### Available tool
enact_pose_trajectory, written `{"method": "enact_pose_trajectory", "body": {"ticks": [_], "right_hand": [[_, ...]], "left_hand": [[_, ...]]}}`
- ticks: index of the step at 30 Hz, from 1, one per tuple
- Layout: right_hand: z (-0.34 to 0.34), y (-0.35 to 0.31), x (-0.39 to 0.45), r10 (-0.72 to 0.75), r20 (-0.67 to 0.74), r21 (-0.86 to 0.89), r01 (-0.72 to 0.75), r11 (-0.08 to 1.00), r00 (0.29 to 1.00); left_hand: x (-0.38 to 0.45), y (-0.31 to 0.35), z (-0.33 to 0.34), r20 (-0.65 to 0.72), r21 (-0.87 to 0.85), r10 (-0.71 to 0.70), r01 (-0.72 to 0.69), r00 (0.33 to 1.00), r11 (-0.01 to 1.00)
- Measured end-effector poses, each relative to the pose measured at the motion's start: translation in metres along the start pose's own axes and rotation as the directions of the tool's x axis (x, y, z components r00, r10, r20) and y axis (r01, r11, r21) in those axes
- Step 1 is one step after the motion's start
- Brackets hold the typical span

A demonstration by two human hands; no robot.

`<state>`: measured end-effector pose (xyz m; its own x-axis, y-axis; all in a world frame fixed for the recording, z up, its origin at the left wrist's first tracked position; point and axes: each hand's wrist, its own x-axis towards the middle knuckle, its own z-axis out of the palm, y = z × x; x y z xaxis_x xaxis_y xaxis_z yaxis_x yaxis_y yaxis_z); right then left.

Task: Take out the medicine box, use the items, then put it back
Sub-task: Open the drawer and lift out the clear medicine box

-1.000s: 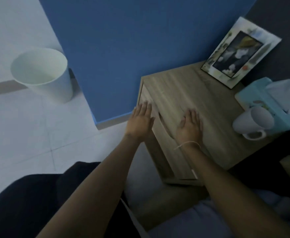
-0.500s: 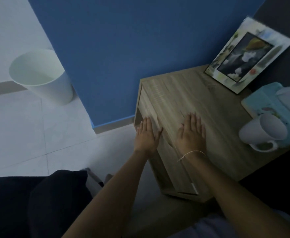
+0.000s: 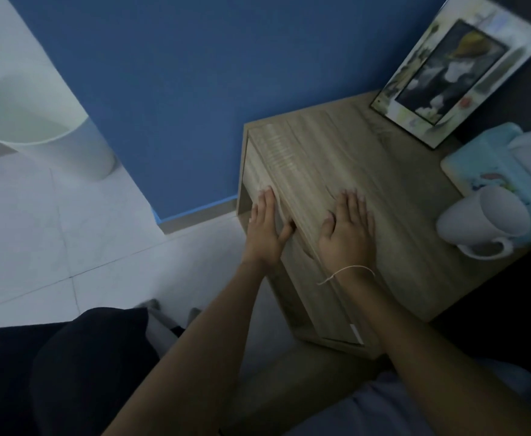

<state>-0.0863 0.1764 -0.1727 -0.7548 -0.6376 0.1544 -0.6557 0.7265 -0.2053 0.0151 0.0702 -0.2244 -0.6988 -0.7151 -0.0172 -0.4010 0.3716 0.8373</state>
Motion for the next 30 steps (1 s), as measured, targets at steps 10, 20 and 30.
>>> {"method": "enact_pose_trajectory", "body": {"ticks": [10,20,30], "right_hand": [[-0.002,-0.006,0.002,0.02,0.001,0.018,-0.02,1.0,1.0],[-0.006,-0.013,0.001,0.017,0.04,0.02,-0.018,1.0,0.999],[-0.01,-0.021,-0.004,0.007,0.049,0.036,-0.009,0.999,0.999]], "left_hand": [[-0.017,-0.014,-0.034,0.009,0.019,-0.012,0.012,1.0,1.0],[-0.046,-0.025,-0.103,0.079,0.517,0.055,-0.088,0.995,0.852],[-0.077,-0.042,-0.144,0.051,0.687,-0.036,-0.009,0.998,0.727]]}}
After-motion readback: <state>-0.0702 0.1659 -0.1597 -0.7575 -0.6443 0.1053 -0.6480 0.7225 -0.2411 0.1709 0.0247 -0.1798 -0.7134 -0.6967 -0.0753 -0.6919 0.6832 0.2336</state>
